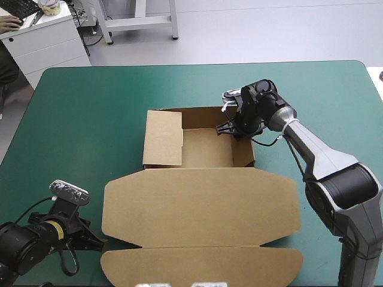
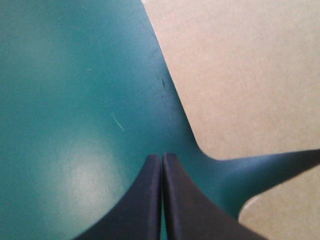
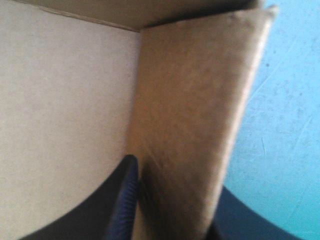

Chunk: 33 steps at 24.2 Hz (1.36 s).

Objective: Fold the box

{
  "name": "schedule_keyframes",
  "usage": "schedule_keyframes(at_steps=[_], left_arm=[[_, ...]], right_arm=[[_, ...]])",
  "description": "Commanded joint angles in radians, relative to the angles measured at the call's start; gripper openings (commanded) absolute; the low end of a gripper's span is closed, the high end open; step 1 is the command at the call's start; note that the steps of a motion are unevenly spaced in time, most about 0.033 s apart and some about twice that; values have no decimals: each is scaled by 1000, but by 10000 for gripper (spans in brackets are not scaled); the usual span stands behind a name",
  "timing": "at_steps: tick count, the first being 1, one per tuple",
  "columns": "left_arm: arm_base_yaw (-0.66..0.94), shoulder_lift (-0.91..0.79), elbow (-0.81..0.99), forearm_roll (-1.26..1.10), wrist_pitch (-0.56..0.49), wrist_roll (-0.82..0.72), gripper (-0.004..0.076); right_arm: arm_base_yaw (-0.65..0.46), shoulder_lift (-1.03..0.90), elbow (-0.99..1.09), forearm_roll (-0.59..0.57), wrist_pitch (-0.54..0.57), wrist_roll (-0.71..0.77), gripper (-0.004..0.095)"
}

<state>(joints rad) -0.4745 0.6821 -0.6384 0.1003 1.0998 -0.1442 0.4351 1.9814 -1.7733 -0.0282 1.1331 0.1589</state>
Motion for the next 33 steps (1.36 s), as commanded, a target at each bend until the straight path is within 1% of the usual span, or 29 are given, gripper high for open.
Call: schedule_keyframes(at_steps=[1, 2, 5, 8, 11, 16, 17, 18, 21, 25, 27, 28, 29, 30, 33], left_arm=[[-5, 1, -25, 5, -46, -11, -10], [-5, 1, -25, 5, -48, -11, -10], [-5, 1, -25, 5, -48, -11, -10], [-5, 1, -25, 7, -48, -11, -10], [-5, 1, -25, 7, -45, -11, -10], [-5, 1, -25, 8, -17, -11, -10], [-5, 1, -25, 8, -12, -11, -10], [-5, 1, -25, 8, -12, -11, -10], [-5, 1, -25, 8, -12, -11, -10], [-5, 1, -25, 8, -16, -11, -10], [-5, 1, -25, 9, -18, -11, -10], [-5, 1, -25, 9, -18, -11, -10], [-5, 1, -25, 9, -16, -11, -10], [-5, 1, -25, 9, -14, -11, -10], [-5, 1, -25, 9, -14, -5, -10]], right_arm=[[-2, -56, -24, 4, -17, -1, 23], [-2, -56, -24, 1, -17, -1, -20], [-2, -56, -28, -15, -17, -23, -19], [-2, -58, -56, -65, -17, -23, -19], [-2, -73, -98, -171, -15, -23, -20], [-28, -112, -190, -386, 2, -23, -20], [-61, -122, -233, -436, 14, -23, -20], [-83, -127, -254, -453, 21, -25, -20], [-215, -146, -306, -457, 42, -32, -20], [-364, -153, -308, -453, 45, -46, -20], [-487, -143, -308, -422, 42, -85, -20], [-515, -139, -308, -418, 38, -85, -20], [-587, -132, -305, -389, 27, -85, -20], [-614, -124, -305, -370, 21, -85, -20], [-763, -92, -304, -248, 9, -94, -20]])
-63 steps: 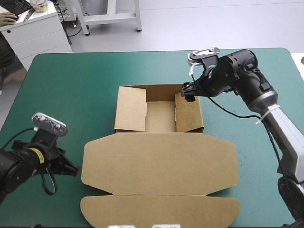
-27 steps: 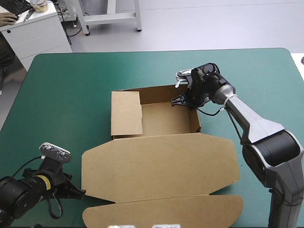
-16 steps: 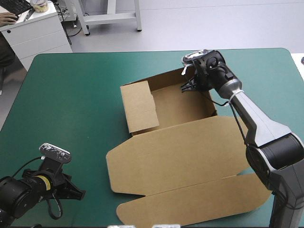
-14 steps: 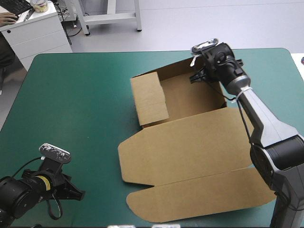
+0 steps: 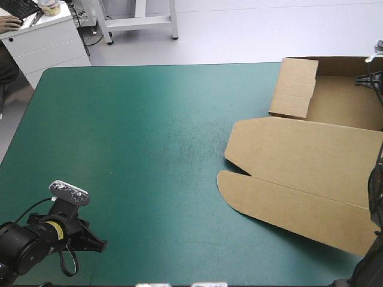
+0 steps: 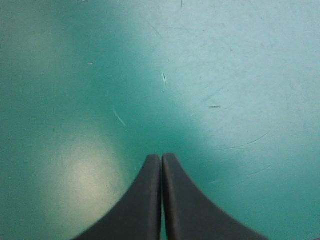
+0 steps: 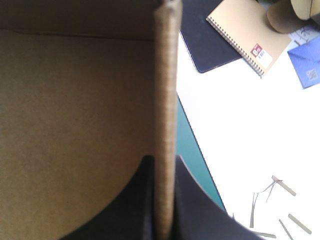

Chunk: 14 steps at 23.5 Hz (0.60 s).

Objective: Fold the box

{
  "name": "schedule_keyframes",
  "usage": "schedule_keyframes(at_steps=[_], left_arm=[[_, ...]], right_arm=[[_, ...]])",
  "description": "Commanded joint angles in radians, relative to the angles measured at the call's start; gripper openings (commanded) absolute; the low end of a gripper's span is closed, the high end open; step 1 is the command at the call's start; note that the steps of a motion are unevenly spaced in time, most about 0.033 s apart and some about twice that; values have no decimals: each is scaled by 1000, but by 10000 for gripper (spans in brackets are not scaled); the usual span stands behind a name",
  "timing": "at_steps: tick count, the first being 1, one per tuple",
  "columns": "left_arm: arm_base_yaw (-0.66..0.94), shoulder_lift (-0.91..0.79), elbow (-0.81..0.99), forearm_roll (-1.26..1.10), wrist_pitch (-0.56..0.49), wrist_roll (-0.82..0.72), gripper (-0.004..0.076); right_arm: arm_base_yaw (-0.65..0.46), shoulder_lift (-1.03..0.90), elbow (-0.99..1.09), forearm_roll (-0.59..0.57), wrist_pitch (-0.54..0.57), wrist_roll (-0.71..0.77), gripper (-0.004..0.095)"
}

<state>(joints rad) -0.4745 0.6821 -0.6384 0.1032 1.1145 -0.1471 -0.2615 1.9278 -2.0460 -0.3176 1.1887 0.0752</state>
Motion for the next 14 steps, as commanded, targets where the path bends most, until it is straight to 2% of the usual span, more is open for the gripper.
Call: schedule_keyframes(at_steps=[1, 5, 9, 11, 14], left_arm=[[-5, 1, -25, 6, -30, -2, -10], [-5, 1, -25, 6, -34, -2, -10], [-5, 1, -25, 6, -35, -2, -10], [-5, 1, -25, 6, -37, -2, -10], [-5, 1, -25, 4, -42, -2, -10]], right_arm=[[-100, -21, -31, 70, -41, -25, -20], [-170, 34, -31, 130, 5, -40, -20], [-184, 66, -31, 192, -10, -86, -1], [-184, 70, -31, 209, -19, -91, 44], [-184, 70, -31, 217, -44, -91, 163]])
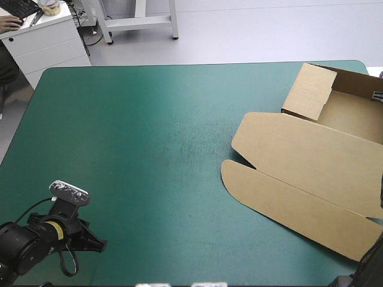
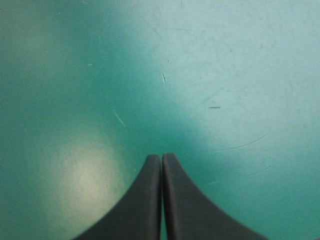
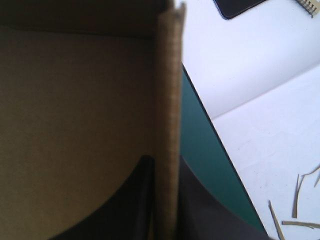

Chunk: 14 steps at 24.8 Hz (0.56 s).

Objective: Fold the box

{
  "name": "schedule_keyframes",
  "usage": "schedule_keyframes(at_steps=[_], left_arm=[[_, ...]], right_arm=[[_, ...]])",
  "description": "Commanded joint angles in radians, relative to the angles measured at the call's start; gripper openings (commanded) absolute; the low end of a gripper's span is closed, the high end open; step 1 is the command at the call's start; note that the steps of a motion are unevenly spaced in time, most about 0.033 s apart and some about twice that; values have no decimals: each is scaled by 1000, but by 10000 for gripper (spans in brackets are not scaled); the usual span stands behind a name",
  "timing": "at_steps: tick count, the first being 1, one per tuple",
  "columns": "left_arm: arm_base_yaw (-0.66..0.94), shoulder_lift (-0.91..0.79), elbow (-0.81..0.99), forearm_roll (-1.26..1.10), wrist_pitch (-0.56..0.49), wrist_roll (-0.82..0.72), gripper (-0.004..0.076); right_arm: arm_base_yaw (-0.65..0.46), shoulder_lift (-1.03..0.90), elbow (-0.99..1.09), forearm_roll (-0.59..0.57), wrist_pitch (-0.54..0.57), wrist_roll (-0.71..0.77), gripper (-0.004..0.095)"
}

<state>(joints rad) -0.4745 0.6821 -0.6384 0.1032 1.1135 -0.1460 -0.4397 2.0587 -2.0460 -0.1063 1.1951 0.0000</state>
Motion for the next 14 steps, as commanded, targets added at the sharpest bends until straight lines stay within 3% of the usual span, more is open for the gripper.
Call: schedule_keyframes(at_steps=[1, 4, 5, 7, 9, 14], left_arm=[[-5, 1, -25, 4, -43, -3, -10], [-5, 1, -25, 4, -44, -3, -10], [-5, 1, -25, 4, -44, -3, -10], [-5, 1, -25, 4, -45, -3, -10], [-5, 1, -25, 4, -48, -3, -10], [-5, 1, -25, 6, -62, -3, -10]], right_arm=[[-6, -63, -33, 4, -55, -16, 223], [-6, -72, -33, 4, -62, -16, 455], [-6, -83, -33, 5, -64, -16, 659], [-6, -99, -33, 1, -71, -16, 894], [-6, -112, -33, -4, -69, -16, 936], [-6, -169, -43, 8, -66, -45, 931]])
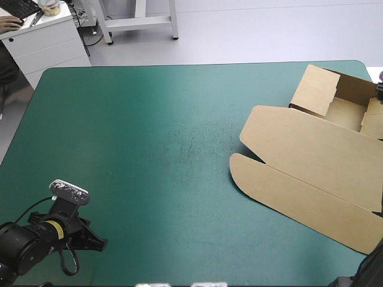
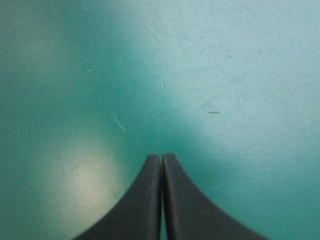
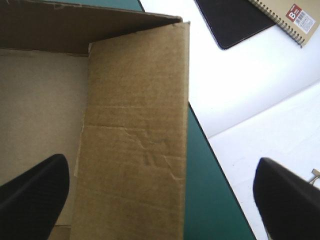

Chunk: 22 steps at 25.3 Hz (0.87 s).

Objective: Fold the box

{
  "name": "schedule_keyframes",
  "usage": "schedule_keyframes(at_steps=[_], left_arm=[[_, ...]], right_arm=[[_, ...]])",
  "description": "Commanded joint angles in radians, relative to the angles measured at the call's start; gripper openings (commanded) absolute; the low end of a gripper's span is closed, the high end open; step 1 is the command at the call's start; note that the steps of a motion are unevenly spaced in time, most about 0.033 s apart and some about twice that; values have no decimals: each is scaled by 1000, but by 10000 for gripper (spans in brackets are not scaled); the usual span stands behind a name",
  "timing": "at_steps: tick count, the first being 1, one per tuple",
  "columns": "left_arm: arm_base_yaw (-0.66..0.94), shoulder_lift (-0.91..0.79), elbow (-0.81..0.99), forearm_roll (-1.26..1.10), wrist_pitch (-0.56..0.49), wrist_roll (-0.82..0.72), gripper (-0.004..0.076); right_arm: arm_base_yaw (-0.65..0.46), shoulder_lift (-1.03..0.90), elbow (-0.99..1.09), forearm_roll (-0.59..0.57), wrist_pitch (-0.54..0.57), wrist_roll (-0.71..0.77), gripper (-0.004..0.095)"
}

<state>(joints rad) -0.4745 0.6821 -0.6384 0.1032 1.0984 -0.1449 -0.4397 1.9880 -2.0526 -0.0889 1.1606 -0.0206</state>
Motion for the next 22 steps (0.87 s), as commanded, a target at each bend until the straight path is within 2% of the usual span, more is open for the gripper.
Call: schedule_keyframes(at_steps=[1, 3, 5, 6, 7, 8, 13, 14, 22], left_arm=[[-5, 1, -25, 6, -51, -4, -10], [-5, 1, -25, 6, -61, -4, -10], [-5, 1, -25, 6, -94, -4, -10], [-5, 1, -25, 6, -127, -4, -10], [-5, 1, -25, 8, -154, -4, -10], [-5, 1, -25, 10, -187, -4, -10], [-5, 1, -25, 12, -226, -4, -10], [-5, 1, -25, 12, -226, -4, -10], [-5, 1, -25, 12, -218, -4, -10]], right_arm=[[-6, -111, -38, -9, -29, -27, 931], [-6, -155, -38, 19, 7, -49, 930], [-6, -202, -38, 137, 68, -136, 909], [-3, -226, -38, 245, 94, -177, 836], [1, -241, -38, 285, 94, -186, 766], [21, -264, -38, 328, 94, -186, 557], [116, -323, -4, 359, 94, -186, -28], [141, -335, 14, 353, 94, -184, -4], [310, -453, 264, 347, 92, -244, -3]])
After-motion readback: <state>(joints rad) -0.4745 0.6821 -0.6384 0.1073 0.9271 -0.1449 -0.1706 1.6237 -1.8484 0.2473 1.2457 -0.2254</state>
